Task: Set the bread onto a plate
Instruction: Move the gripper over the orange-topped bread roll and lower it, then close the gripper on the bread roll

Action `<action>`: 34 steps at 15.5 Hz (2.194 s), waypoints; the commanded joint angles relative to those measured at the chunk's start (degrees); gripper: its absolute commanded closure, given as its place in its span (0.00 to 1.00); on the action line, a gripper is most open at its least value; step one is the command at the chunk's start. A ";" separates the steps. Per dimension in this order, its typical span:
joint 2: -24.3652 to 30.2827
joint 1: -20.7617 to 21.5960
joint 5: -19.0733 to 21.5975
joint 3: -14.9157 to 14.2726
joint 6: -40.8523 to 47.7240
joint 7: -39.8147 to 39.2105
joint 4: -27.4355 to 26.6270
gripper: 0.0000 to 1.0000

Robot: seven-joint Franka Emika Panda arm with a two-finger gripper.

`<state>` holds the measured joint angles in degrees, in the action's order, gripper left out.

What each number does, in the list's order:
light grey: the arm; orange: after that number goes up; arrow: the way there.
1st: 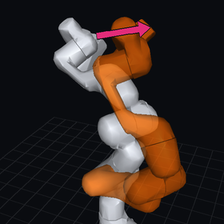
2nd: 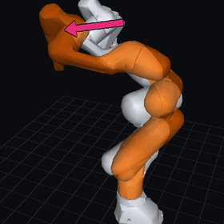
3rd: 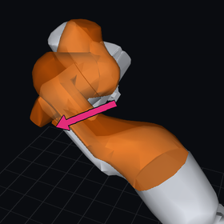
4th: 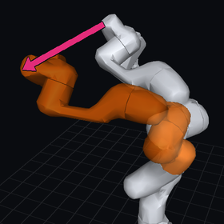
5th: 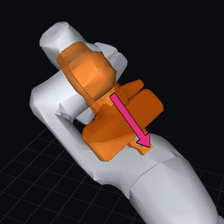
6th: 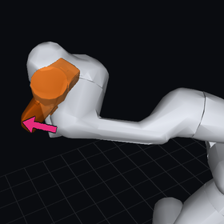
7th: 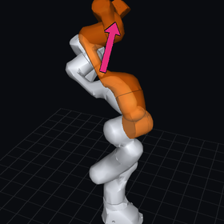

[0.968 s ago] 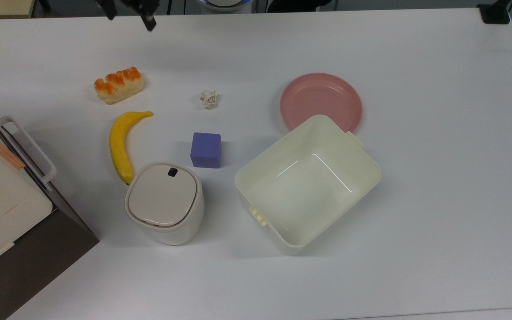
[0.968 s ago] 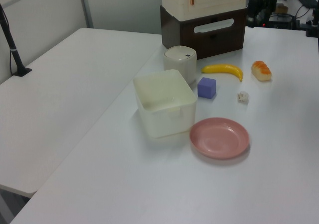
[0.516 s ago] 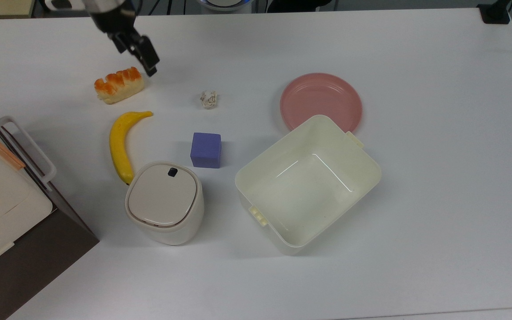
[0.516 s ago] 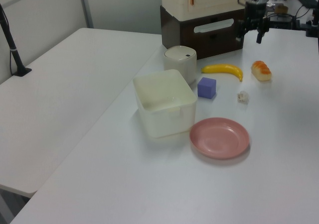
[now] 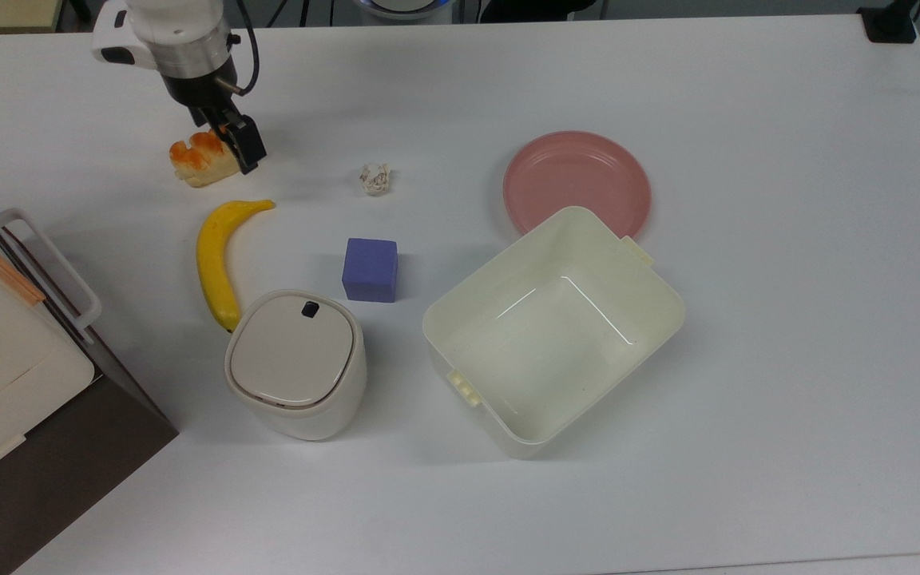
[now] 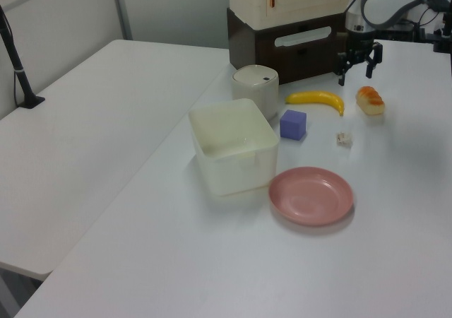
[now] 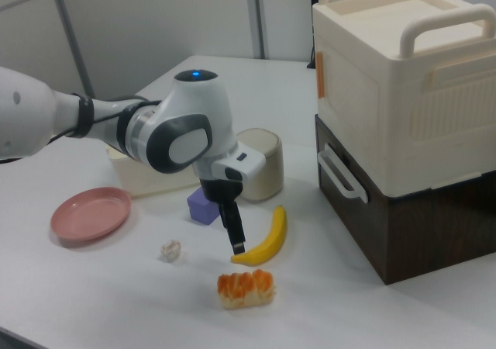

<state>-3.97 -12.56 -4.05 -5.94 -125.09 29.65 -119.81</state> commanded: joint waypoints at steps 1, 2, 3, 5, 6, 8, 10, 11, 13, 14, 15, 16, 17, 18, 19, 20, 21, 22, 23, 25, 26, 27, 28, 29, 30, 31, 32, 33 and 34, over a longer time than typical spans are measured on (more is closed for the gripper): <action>2.56 -1.67 -2.97 -0.04 -1.64 0.85 -3.76 0.00; 2.83 -1.94 -3.76 -0.04 -1.91 0.58 -4.63 0.00; 2.92 -2.03 -4.38 -0.04 -2.87 0.58 -5.60 0.00; 3.09 -2.81 -5.00 -0.13 -4.19 0.49 -6.83 0.00; 3.09 -3.34 -5.61 -0.22 -4.45 0.41 -7.19 0.00; 2.65 -3.52 -7.19 -0.65 -4.81 0.41 -7.63 0.00; 2.65 -3.87 -8.86 -1.44 -7.43 -0.03 -9.64 0.00; 2.48 -4.22 -9.30 -1.45 -8.84 -0.12 -10.43 0.00; 1.60 -4.92 -10.18 -1.45 -9.64 -0.73 -11.05 0.00; 1.25 -5.27 -10.71 -1.45 -9.90 -1.00 -11.15 0.00; 0.55 -5.28 -10.71 -1.45 -9.99 -1.00 -11.06 0.00; 0.11 -5.19 -10.71 -1.45 -10.52 -0.91 -11.06 0.00; -0.07 -5.19 -10.71 -1.45 -11.22 -0.91 -11.06 0.00; 0.01 -5.10 -10.71 -1.45 -11.40 -0.91 -10.97 0.00; -0.07 -5.10 -10.71 -1.45 -11.49 -0.91 -10.97 0.00; -0.07 -5.02 -10.71 -1.45 -11.66 -0.91 -10.88 0.00; -0.33 -4.93 -10.71 -1.36 -12.01 -0.91 -10.88 0.05; -0.60 -4.84 -10.80 -1.36 -12.10 -0.91 -10.88 0.20; -0.77 -4.84 -10.80 -1.36 -12.71 -1.00 -10.71 0.52; -1.56 -4.75 -10.89 -1.36 -14.73 -1.09 -10.71 0.87; -2.26 -4.58 -11.32 -1.27 -15.18 -1.18 -10.62 1.00; -2.36 -4.49 -12.54 -1.27 -15.27 -1.26 -10.53 1.00; -2.36 -4.49 -14.04 -1.18 -15.27 -1.61 -10.62 1.00; -2.44 -4.40 -14.83 -1.18 -15.35 -1.88 -10.62 1.00; -2.45 -4.40 -14.84 -1.18 -15.96 -2.23 -10.62 1.00; -2.45 -4.40 -14.84 -1.18 -16.32 -3.19 -10.53 1.00; -2.36 -4.40 -14.84 -1.10 -16.41 -4.07 -10.53 1.00; -2.10 -4.40 -14.84 -1.10 -16.32 -5.21 -10.44 1.00; -1.57 -4.23 -14.84 -1.01 -15.63 -7.05 -9.49 1.00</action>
<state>-6.10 -17.21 -17.83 -6.44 -139.26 26.87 -129.61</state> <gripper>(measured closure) 0.859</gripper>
